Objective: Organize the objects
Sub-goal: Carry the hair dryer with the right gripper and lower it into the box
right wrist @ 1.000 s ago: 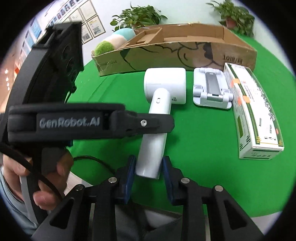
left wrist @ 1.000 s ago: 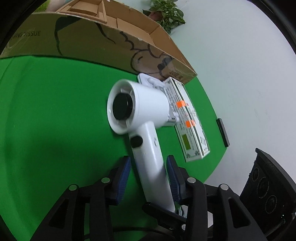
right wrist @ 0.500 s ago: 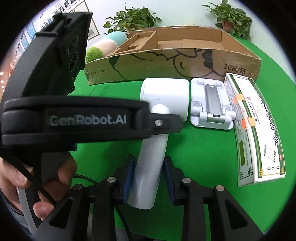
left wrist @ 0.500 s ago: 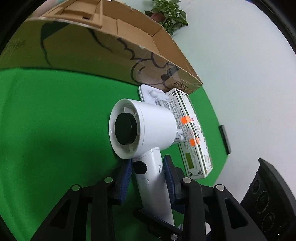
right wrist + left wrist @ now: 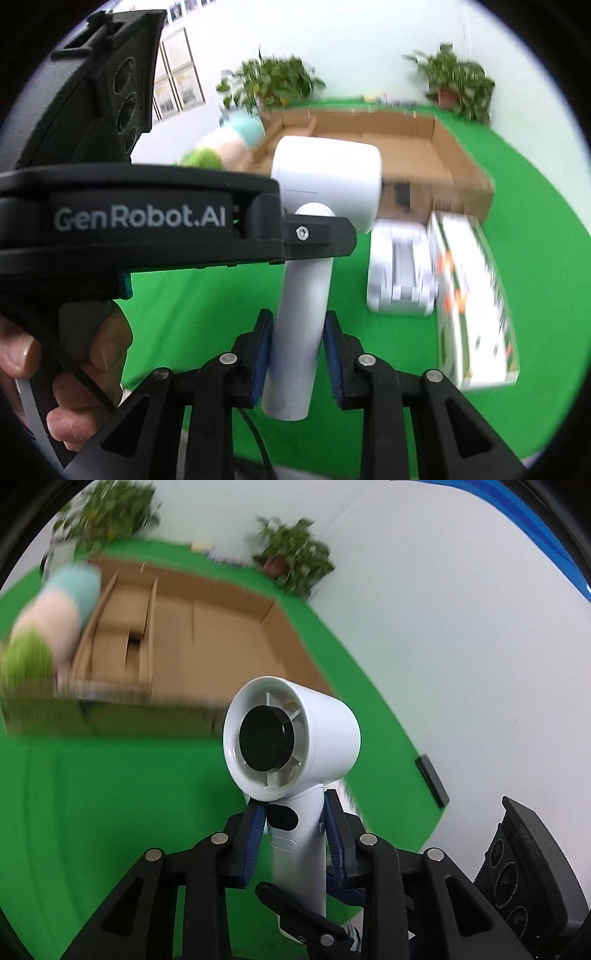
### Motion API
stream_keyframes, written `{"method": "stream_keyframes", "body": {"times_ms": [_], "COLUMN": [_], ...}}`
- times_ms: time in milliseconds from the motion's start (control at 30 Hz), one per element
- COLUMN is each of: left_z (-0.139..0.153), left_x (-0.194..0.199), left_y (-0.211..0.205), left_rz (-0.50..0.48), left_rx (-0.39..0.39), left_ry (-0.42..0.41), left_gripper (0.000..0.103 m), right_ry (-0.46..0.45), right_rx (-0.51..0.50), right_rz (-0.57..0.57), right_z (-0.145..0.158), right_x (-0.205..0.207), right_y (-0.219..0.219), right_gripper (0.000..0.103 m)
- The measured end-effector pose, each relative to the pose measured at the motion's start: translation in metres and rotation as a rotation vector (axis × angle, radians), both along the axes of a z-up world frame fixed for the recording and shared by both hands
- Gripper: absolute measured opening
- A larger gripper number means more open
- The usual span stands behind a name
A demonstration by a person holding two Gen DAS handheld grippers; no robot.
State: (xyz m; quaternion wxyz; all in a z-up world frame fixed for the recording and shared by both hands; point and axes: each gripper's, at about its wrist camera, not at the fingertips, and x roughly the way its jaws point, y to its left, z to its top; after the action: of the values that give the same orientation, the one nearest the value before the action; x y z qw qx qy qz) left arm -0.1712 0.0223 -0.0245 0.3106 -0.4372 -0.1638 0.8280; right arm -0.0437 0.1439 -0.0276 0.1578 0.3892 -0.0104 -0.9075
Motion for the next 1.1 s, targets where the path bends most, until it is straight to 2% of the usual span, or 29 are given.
{"method": "stream_keyframes", "body": {"times_ms": [100, 167, 200, 267, 300, 367, 400, 500, 600, 767, 900, 1033, 1100], "left_z": [0.031, 0.047, 0.057, 0.077, 0.076, 0.092, 0.097, 0.105, 0.096, 0.048, 0.007, -0.012, -0.019], "left_x": [-0.028, -0.026, -0.058, -0.080, -0.062, -0.087, -0.082, -0.116, -0.150, -0.200, -0.213, -0.223, -0.225], "left_y": [-0.007, 0.035, 0.050, 0.047, 0.045, 0.044, 0.043, 0.040, 0.042, 0.048, 0.046, 0.045, 0.044], "left_rz": [0.007, 0.011, 0.010, 0.014, 0.012, 0.020, 0.020, 0.031, 0.042, 0.048, 0.057, 0.065, 0.071], "left_rx": [-0.019, -0.030, -0.040, -0.049, -0.055, -0.057, -0.063, -0.072, -0.097, -0.154, -0.190, -0.217, -0.229], "left_ry": [0.039, 0.060, 0.069, 0.074, 0.082, 0.078, 0.077, 0.055, 0.025, -0.074, -0.143, -0.188, -0.200], "left_gripper": [0.028, 0.028, 0.028, 0.028, 0.028, 0.028, 0.028, 0.028, 0.028, 0.028, 0.029, 0.029, 0.029], "right_ry": [0.055, 0.074, 0.083, 0.095, 0.097, 0.099, 0.100, 0.081, 0.053, -0.034, -0.118, -0.177, -0.194], "right_rx": [-0.009, -0.019, -0.021, -0.021, -0.021, -0.022, -0.021, -0.031, -0.046, -0.087, -0.132, -0.167, -0.178], "right_rz": [0.005, 0.013, 0.017, 0.023, 0.027, 0.033, 0.033, 0.043, 0.052, 0.069, 0.075, 0.080, 0.081], "right_z": [0.021, 0.034, 0.038, 0.047, 0.052, 0.062, 0.067, 0.075, 0.071, 0.042, 0.009, -0.014, -0.020], "right_x": [-0.017, -0.030, -0.044, -0.060, -0.070, -0.089, -0.099, -0.126, -0.146, -0.192, -0.216, -0.235, -0.230], "right_y": [-0.001, 0.000, -0.006, -0.009, -0.010, -0.011, -0.011, -0.012, -0.010, -0.003, 0.004, 0.008, 0.005], "right_gripper": [0.026, 0.026, 0.026, 0.026, 0.026, 0.026, 0.026, 0.026, 0.026, 0.026, 0.026, 0.026, 0.026]}}
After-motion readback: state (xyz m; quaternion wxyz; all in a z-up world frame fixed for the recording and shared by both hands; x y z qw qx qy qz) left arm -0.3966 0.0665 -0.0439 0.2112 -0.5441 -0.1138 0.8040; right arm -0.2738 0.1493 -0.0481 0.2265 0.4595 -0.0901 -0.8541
